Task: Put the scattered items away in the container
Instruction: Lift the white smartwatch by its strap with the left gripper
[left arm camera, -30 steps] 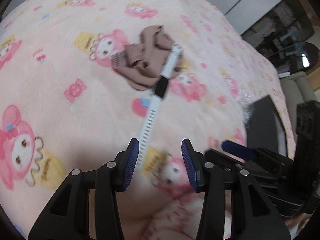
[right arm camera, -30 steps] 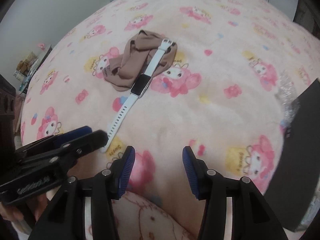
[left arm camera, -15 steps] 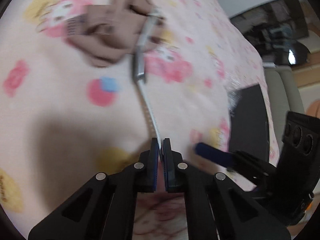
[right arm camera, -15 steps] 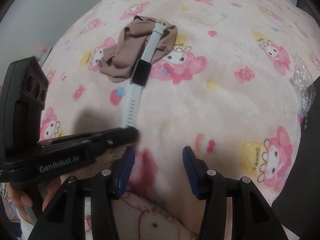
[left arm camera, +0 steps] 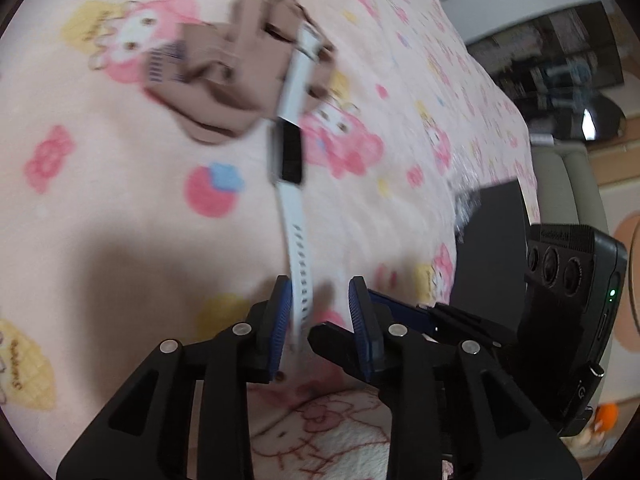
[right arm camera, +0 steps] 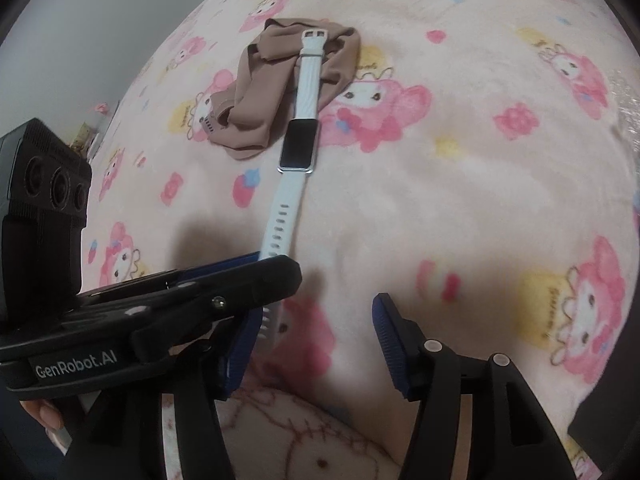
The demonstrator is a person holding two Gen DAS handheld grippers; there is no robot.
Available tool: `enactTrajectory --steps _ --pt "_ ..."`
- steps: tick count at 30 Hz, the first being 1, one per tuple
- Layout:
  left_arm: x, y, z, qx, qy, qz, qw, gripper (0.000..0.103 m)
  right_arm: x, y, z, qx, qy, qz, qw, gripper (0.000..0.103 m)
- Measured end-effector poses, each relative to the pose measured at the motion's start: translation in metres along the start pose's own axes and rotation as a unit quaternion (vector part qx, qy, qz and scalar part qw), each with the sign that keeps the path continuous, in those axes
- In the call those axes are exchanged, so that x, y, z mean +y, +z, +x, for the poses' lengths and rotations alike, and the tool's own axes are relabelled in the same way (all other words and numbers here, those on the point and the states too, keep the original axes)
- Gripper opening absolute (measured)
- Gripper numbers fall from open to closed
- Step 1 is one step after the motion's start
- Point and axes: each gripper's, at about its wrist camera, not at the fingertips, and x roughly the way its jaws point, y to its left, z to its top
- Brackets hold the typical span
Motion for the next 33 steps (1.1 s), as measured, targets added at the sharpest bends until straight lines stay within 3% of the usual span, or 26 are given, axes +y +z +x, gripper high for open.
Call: enactTrajectory --steps 5,8,9,12,14,20,25,29,30,33 --pt "0.012 0.007 -0.005 -0.023 0.001 -0.027 0.9994 0.028 0.007 0.012 0.011 0.011 0.036 -0.007 0.999 0.062" --pt "0.011 0.007 -0.005 -0.025 0.007 -0.025 0.9993 0.028 0.008 0.016 0.033 0.045 0.024 -0.012 0.999 0.059" --pt "0.01 0.006 -0.004 -0.026 0.008 -0.026 0.9993 0.028 0.01 0.017 0.038 0.052 0.018 -0.016 0.998 0.045" --pt "0.01 0.003 -0.004 -0.023 0.007 -0.028 0.9993 0.028 0.015 0.018 0.037 0.045 -0.011 -0.028 0.999 0.017" --pt "0.009 -0.001 -0.007 -0.022 0.008 -0.025 0.9994 0.028 0.014 0.014 0.027 0.025 -0.007 -0.025 0.999 0.013" --pt "0.001 -0.008 -0.013 -0.019 0.003 -0.012 0.9997 0.029 0.004 -0.008 -0.014 -0.034 -0.037 -0.015 0.999 0.013" --pt "-0.002 -0.002 -0.006 -0.009 0.001 -0.006 0.9999 0.031 -0.032 -0.03 -0.031 -0.028 -0.079 0.02 0.996 0.013" --pt "-0.017 0.018 0.008 0.009 -0.014 0.015 0.9997 0.031 -0.059 -0.03 -0.034 -0.031 -0.091 0.058 0.994 0.025" --pt "-0.022 0.024 0.012 0.016 -0.022 0.02 0.9994 0.034 -0.058 -0.031 -0.037 -0.041 -0.087 0.06 0.994 0.032" --pt "-0.034 0.044 0.03 0.031 -0.02 0.038 0.9986 0.038 -0.054 -0.031 -0.044 -0.058 -0.051 0.051 0.996 0.036"
